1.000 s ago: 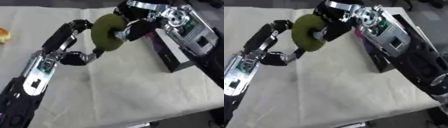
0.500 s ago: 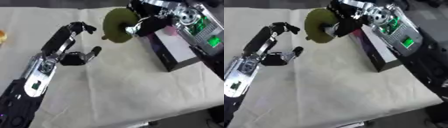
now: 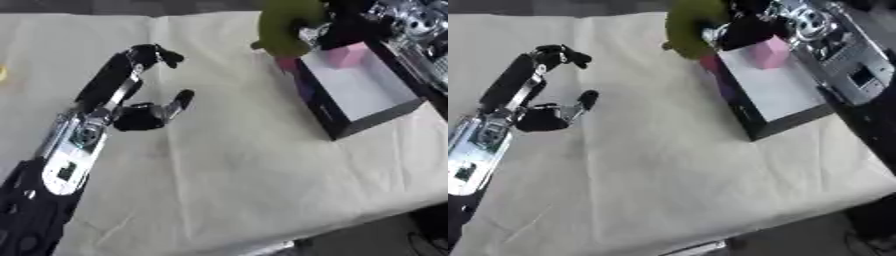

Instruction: Pick up the objects with one hand, pass them to the other hand, and then place them into the box on the other side of the table.

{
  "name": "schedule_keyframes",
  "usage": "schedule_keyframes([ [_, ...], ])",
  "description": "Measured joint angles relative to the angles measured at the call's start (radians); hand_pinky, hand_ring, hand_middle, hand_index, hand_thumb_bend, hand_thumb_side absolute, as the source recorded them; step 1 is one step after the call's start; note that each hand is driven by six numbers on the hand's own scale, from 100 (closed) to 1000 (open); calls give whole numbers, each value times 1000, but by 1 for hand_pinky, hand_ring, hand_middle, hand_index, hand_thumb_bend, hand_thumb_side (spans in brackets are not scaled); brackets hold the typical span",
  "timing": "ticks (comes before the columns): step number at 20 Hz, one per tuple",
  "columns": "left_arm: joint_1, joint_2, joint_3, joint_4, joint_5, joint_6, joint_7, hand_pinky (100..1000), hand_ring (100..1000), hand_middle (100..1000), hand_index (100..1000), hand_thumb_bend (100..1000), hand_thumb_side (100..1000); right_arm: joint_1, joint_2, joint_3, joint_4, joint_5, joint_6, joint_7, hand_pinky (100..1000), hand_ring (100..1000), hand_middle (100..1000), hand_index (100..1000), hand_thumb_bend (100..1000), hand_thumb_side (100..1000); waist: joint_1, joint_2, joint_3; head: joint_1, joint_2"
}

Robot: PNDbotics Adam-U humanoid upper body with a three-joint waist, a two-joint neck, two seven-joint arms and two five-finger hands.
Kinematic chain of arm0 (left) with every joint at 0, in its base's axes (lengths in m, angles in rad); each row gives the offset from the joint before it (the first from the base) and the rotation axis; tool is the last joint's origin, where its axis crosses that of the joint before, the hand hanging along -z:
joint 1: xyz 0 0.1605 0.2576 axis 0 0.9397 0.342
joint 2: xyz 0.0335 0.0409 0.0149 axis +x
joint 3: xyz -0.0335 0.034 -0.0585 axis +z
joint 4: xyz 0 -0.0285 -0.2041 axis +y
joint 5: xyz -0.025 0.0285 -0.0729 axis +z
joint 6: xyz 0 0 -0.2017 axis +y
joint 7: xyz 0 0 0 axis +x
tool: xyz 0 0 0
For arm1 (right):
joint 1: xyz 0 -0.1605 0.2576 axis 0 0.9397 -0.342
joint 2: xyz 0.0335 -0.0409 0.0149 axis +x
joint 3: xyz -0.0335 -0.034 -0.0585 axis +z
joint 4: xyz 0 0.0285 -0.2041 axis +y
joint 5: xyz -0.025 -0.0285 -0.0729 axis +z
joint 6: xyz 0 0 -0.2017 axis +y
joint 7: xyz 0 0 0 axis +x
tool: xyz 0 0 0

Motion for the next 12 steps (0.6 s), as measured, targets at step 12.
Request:
schedule_keyframes([
  [12, 0, 8, 0, -6, 1, 1, 6, 748, 753, 619, 797, 336, 707, 125, -83, -128, 207, -119, -86, -145, 660, 567, 426, 571, 101, 100, 5, 0, 2, -11, 0],
])
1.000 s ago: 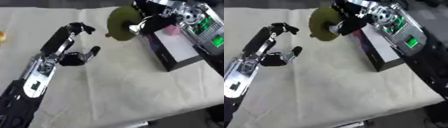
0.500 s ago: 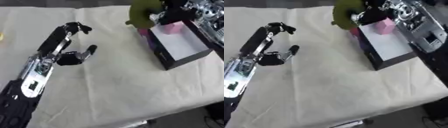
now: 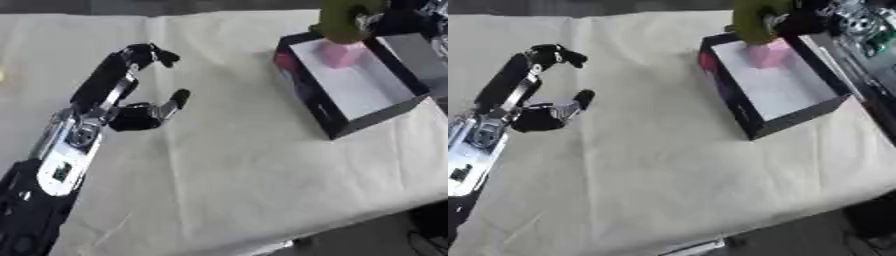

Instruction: Pick up the objects with one hand, pass them to the other hand, and then place them into the box on the other side of the table.

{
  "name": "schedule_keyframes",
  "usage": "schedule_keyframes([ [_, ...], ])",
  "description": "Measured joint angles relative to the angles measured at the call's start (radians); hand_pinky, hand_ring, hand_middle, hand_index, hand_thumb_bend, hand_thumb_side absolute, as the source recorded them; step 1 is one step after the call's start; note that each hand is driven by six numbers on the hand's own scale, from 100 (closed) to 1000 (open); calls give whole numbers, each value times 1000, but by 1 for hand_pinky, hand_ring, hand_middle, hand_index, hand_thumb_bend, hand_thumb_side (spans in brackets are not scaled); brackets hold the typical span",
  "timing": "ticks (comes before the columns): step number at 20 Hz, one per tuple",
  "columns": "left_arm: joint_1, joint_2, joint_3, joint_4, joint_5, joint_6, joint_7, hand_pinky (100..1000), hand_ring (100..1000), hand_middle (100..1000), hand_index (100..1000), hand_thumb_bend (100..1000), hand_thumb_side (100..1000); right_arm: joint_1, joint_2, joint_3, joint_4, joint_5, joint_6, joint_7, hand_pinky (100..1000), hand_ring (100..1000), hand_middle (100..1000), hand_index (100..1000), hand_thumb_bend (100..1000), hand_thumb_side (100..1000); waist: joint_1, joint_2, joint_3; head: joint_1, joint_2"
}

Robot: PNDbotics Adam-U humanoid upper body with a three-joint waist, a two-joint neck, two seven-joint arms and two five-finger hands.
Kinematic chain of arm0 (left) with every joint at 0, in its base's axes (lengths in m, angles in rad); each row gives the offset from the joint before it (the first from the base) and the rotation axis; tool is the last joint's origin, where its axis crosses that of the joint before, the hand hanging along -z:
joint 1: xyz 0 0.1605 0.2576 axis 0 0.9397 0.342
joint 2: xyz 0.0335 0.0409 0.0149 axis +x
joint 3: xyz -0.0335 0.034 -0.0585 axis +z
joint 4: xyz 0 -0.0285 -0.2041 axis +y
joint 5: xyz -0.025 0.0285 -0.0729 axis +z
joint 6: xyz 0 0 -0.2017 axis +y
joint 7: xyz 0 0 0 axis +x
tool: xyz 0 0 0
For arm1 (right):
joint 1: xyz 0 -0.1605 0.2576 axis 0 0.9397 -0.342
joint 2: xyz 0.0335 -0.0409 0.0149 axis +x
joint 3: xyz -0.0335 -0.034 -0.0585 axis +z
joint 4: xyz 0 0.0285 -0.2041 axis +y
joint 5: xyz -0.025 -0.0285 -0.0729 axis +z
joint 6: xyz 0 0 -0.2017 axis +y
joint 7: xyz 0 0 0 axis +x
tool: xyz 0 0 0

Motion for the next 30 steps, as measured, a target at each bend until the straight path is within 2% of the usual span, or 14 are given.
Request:
schedule_keyframes([
  [9, 0, 0, 0, -4, 1, 0, 4, 747, 753, 618, 797, 336, 707, 23, -11, -17, 151, -5, -57, -22, 670, 579, 447, 585, 100, 100, 1, 0, 6, -21, 0],
  [16, 0, 0, 0, -6, 1, -3, 6, 747, 753, 619, 798, 338, 710, 34, -11, -17, 234, 8, -81, -40, 692, 630, 509, 645, 120, 100, 4, 0, 8, -23, 0],
  [19, 0, 0, 0, -6, 1, -3, 6, 747, 753, 619, 798, 341, 713, 40, -10, -17, 246, 14, -95, -34, 703, 671, 557, 683, 185, 100, 4, 0, 8, -23, 0],
  [22, 0, 0, 0, -6, 1, -3, 7, 746, 753, 619, 798, 346, 716, 40, -10, -17, 249, 26, -105, -29, 720, 727, 625, 734, 303, 100, 4, 0, 8, -23, 0],
  [23, 0, 0, 0, -6, 1, -3, 7, 746, 753, 619, 798, 346, 716, 40, -10, -17, 250, 32, -107, -28, 722, 729, 627, 736, 308, 100, 4, 0, 8, -23, 0],
  [25, 0, 0, 0, -6, 1, -3, 8, 746, 753, 619, 798, 347, 718, 43, -10, -17, 252, 43, -110, -28, 742, 779, 700, 772, 366, 100, 4, 0, 8, -23, 0],
  [26, 0, 0, 0, -6, 1, -3, 8, 746, 754, 619, 798, 348, 719, 45, -10, -17, 252, 50, -111, -26, 767, 825, 766, 811, 404, 104, 4, 0, 8, -23, 0],
  [27, 0, 0, 0, -6, 1, -3, 8, 746, 754, 619, 798, 348, 719, 48, -10, -17, 252, 58, -112, -24, 771, 830, 775, 818, 404, 136, 4, 0, 8, -23, 0],
  [28, 0, 0, 0, -6, 1, -3, 8, 746, 754, 619, 798, 348, 720, 49, -10, -17, 252, 68, -112, -19, 792, 865, 824, 855, 421, 186, 4, 0, 9, -23, 0],
  [30, 0, 0, 0, -6, 1, -3, 8, 746, 753, 619, 798, 349, 719, 52, -10, -17, 254, 94, -108, -4, 812, 902, 876, 892, 437, 226, 4, 0, 10, -23, 0],
])
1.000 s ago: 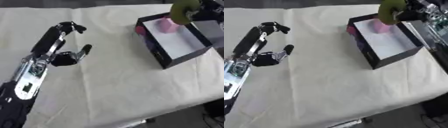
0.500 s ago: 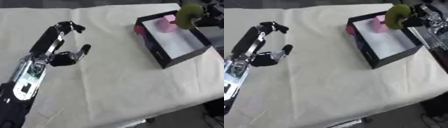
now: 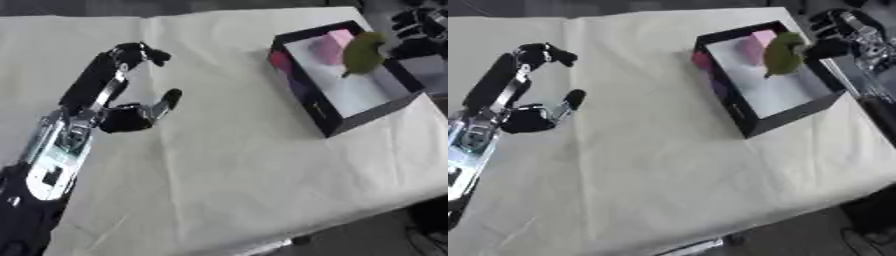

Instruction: Pick up the objects with one hand, pass them to the other hand, and then place them into the box on the other side of the table.

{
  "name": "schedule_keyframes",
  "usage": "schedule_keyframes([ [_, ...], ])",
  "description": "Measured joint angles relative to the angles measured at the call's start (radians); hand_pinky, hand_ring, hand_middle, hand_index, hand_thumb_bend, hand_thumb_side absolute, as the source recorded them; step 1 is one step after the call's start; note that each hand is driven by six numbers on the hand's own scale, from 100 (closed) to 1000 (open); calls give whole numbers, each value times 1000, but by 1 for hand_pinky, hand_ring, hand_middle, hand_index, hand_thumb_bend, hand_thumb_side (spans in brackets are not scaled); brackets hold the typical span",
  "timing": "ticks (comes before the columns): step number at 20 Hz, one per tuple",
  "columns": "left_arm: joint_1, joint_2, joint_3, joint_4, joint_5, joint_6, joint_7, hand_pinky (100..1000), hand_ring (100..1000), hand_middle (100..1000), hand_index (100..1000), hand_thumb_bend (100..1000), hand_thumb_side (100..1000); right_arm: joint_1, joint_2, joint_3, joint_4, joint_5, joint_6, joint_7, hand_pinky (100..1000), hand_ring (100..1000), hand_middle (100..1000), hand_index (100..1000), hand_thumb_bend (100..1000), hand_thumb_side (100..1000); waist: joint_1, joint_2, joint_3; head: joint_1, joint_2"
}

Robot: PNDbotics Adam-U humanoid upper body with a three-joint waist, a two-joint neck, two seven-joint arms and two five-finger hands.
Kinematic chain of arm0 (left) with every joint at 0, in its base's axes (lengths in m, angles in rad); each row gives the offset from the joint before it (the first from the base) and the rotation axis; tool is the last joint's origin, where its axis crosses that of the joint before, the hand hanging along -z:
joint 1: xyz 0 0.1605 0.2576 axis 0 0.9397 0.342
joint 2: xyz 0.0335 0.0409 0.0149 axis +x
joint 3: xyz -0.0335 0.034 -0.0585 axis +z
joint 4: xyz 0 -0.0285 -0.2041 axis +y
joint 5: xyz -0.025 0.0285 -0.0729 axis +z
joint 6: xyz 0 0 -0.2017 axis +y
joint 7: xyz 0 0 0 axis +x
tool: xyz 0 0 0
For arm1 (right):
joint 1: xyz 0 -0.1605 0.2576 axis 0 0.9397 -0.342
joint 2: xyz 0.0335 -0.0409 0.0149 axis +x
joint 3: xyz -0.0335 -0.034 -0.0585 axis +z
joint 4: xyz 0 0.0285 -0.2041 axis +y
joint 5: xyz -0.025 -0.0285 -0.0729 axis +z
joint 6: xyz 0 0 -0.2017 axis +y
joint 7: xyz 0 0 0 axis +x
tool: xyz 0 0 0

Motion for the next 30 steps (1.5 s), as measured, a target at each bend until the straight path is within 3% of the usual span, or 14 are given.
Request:
schedule_keyframes([
  [4, 0, 0, 0, 0, 0, 1, 1, 745, 754, 620, 798, 350, 719, 5, 0, -1, 8, 56, 9, 34, 832, 942, 922, 926, 426, 300, 0, 0, 0, 0, 0],
  [8, 0, 0, 0, 0, 0, 3, 4, 745, 754, 619, 797, 346, 717, 6, 0, -15, 11, 81, 8, 42, 808, 928, 913, 929, 411, 285, 0, 0, 0, 0, 0],
  [9, 0, 0, 0, 0, 0, 3, 4, 745, 754, 619, 797, 343, 716, 7, 0, -20, 10, 79, 6, 37, 798, 924, 912, 928, 375, 285, 0, 0, 0, 1, 0],
  [11, 0, 1, 0, 0, 0, 4, 5, 745, 754, 620, 797, 343, 712, 10, 0, -35, 1, 59, 6, 11, 782, 909, 902, 919, 149, 354, 0, 0, -2, 4, 0],
  [12, 0, 2, 0, -1, 0, 6, 7, 745, 755, 621, 797, 310, 723, 14, 0, -43, -10, 40, 7, -10, 775, 905, 896, 911, 100, 393, 1, 0, -2, 9, 0],
  [15, 0, 15, 9, -7, 0, 14, 14, 746, 757, 625, 798, 333, 699, 27, 0, -67, -67, -33, 8, -90, 757, 899, 894, 911, 100, 380, 6, 0, -3, 38, 0],
  [16, 0, 20, 14, -11, 1, 18, 18, 747, 758, 627, 798, 280, 704, 33, 0, -74, -89, -60, 7, -118, 752, 898, 896, 916, 100, 398, 7, 0, -3, 49, 0],
  [17, 0, 26, 19, -15, 3, 22, 21, 748, 759, 629, 799, 337, 680, 40, 0, -81, -109, -88, 5, -143, 749, 898, 900, 921, 100, 367, 9, 0, -3, 61, 0],
  [21, -1, 71, 49, -31, 10, 43, 40, 751, 763, 614, 801, 358, 651, 56, 0, -107, -181, -179, -14, -195, 730, 873, 881, 906, 124, 270, 16, 0, -3, 101, 0],
  [30, -3, 256, 131, -31, 48, 133, 70, 755, 776, 616, 809, 332, 664, 86, 9, -159, -319, -249, -46, -278, 715, 846, 866, 893, 131, 254, 26, 0, -1, 142, -1],
])
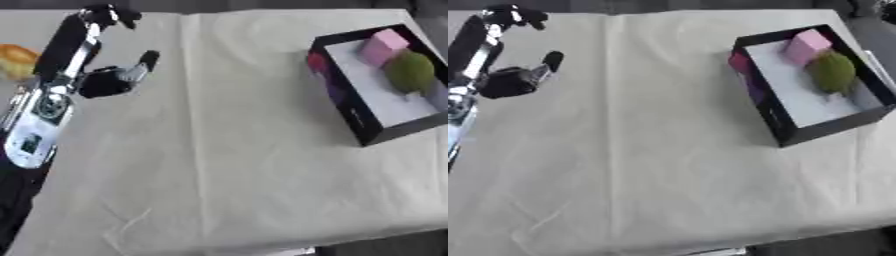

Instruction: Pick up the objects with one hand, pass them to the other hand, and then place them into the box on the other side of the table.

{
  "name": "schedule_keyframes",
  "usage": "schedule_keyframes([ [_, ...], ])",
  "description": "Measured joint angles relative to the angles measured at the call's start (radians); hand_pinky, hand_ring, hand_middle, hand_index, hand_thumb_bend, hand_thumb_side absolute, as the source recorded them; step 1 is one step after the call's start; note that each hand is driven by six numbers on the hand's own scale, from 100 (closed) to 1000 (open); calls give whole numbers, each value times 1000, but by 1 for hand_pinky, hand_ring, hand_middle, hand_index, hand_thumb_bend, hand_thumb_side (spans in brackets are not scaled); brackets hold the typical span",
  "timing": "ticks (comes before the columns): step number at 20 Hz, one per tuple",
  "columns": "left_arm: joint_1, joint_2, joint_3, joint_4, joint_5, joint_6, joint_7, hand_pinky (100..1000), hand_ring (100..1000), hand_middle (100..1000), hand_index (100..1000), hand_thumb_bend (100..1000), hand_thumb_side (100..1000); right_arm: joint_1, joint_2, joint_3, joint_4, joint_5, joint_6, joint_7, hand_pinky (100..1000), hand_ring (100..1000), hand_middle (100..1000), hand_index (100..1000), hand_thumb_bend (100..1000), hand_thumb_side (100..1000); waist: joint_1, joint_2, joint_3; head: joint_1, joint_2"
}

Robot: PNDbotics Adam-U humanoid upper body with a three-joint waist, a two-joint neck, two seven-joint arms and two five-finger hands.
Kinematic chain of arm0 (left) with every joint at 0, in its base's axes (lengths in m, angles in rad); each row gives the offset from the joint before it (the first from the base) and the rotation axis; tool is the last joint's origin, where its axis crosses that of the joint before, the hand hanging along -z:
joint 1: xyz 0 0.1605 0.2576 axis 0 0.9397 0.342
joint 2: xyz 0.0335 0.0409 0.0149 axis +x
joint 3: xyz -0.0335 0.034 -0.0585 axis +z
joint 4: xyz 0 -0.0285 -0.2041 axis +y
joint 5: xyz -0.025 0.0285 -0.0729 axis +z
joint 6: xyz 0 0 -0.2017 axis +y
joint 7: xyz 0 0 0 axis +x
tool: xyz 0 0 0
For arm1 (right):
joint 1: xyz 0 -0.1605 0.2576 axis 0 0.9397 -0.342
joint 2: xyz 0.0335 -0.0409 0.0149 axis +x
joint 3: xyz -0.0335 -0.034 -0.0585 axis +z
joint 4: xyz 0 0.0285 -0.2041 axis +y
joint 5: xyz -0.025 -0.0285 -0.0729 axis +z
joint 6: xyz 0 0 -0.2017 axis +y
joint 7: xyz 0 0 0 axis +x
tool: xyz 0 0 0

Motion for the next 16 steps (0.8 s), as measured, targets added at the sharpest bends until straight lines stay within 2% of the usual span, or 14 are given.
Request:
schedule_keyframes([
  [4, -30, 86, 35, 33, 19, 60, -36, 768, 787, 642, 816, 371, 621, 14, 4, -13, -60, -16, -2, -26, 714, 843, 865, 892, 124, 254, 2, 0, -4, 18, 0],
  [8, -79, 157, 57, 112, 9, 96, -106, 774, 791, 654, 823, 396, 599, 25, 11, -20, -108, -24, 0, -43, 714, 841, 864, 891, 123, 255, 8, 0, -16, 34, -5],
  [11, -114, 192, 77, 184, -1, 107, -152, 773, 784, 635, 818, 414, 523, 34, 12, -25, -134, -24, 5, -51, 715, 840, 863, 890, 127, 259, 12, 2, -25, 43, -11],
  [14, -144, 214, 97, 253, -15, 109, -196, 778, 792, 658, 828, 392, 550, 34, 17, -25, -152, -23, 10, -55, 715, 839, 862, 889, 125, 264, 12, 8, -39, 49, -19],
  [16, -164, 225, 111, 303, -32, 119, -237, 783, 801, 683, 838, 412, 584, 33, 21, -25, -158, -23, 12, -57, 715, 839, 861, 889, 125, 265, 13, 11, -44, 54, -25],
])
